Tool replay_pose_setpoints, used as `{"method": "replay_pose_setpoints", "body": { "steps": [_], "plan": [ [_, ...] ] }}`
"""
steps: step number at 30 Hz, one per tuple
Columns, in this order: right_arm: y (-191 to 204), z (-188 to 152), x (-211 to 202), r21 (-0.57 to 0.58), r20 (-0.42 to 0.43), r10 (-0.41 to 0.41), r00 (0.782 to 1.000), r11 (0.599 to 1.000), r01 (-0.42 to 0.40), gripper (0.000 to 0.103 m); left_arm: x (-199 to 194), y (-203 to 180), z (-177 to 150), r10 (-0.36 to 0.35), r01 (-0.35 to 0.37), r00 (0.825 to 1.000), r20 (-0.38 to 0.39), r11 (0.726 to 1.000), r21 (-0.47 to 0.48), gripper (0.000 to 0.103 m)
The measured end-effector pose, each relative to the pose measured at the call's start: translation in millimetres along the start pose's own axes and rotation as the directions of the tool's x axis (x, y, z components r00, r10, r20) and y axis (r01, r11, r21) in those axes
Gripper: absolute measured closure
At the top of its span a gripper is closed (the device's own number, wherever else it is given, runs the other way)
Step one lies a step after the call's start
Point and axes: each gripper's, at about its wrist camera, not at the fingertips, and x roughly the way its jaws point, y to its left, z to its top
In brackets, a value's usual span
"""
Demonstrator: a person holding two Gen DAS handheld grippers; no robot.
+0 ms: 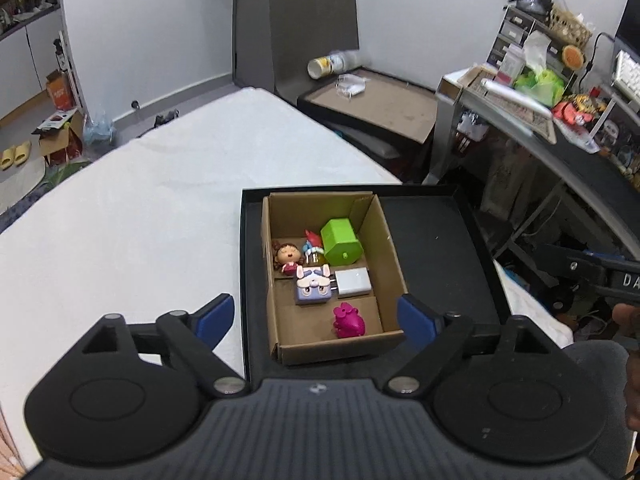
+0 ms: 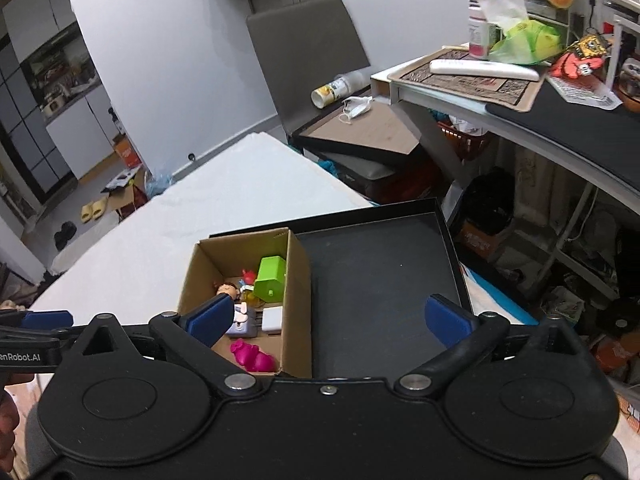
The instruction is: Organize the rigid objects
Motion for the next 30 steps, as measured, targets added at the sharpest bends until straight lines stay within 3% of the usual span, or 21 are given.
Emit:
{"method": "replay_pose_setpoints", "body": {
  "steps": [14,22,30],
  "plan": [
    [22.2,-10.5,-62.0,-0.027,0.083,0.012,0.996,1.000,-0.010,0.000,-65.7,-11.9,-15.1,0.016,-0.020,0.992,0.128,0.999,0.031,0.007],
    [20.4,-17.8,-81.7,-0.018,0.090,0.016,0.996,1.000,-0.014,0.000,-87.7,-12.7,-28.0,-0.023,0.024,0.992,0.121,1.000,-0.004,0.005],
    [24.2,-26.9,-105.4,-0.028,0.136,-0.022,0.990,0.999,0.026,0.000,-103.4,-20.2,-42.7,-0.011,0.006,0.992,0.123,0.999,0.040,0.005]
  ]
}}
